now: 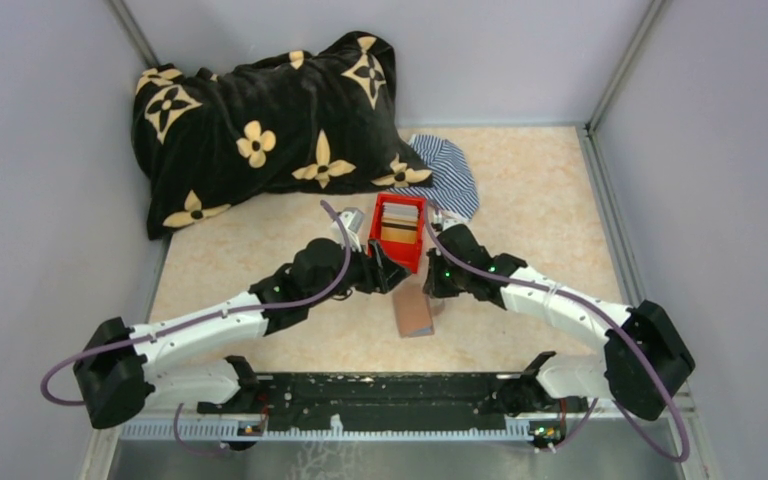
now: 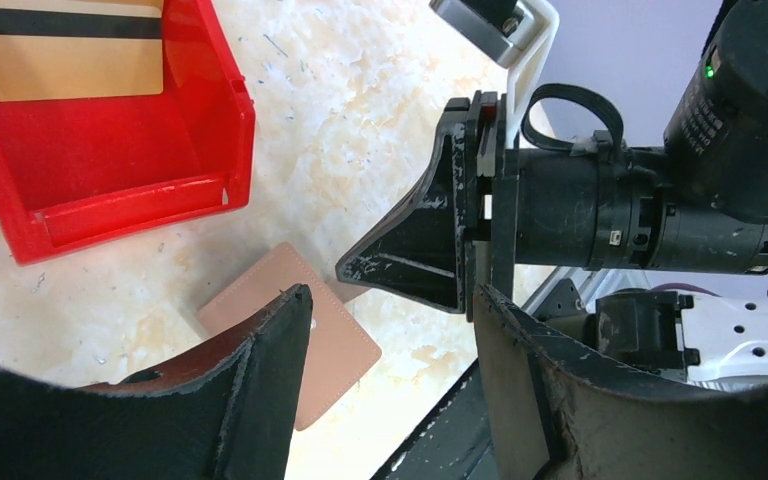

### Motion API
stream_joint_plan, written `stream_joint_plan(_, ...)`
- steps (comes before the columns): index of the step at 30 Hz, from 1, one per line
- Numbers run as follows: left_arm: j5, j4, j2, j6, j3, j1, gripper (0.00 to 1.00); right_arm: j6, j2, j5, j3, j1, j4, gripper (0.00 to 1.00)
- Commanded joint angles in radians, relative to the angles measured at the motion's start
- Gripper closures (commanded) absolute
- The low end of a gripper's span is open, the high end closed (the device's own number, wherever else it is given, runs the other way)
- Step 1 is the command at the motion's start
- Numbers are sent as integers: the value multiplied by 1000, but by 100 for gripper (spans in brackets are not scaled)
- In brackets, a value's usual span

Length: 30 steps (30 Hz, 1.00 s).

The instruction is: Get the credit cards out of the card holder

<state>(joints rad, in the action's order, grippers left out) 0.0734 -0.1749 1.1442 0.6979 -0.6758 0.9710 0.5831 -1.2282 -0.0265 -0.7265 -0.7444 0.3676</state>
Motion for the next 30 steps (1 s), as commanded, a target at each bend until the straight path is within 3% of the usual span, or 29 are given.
stream_joint_plan(1,13,9,9,-14,6,6,33,-23,-4,31,17,13,-12,100)
stream_joint_plan(11,3,6,29,-15,-6,6,33,-21,-52,33,98,13,-84,100)
stream_joint_plan(20,2,1,44,-11,-4,6,33,-18,-19,6,30,-30,-43,100)
stream_joint_plan(30,80,47,-55,-14,21,6,34,-3,-84,-20,-25,-112,-76,100)
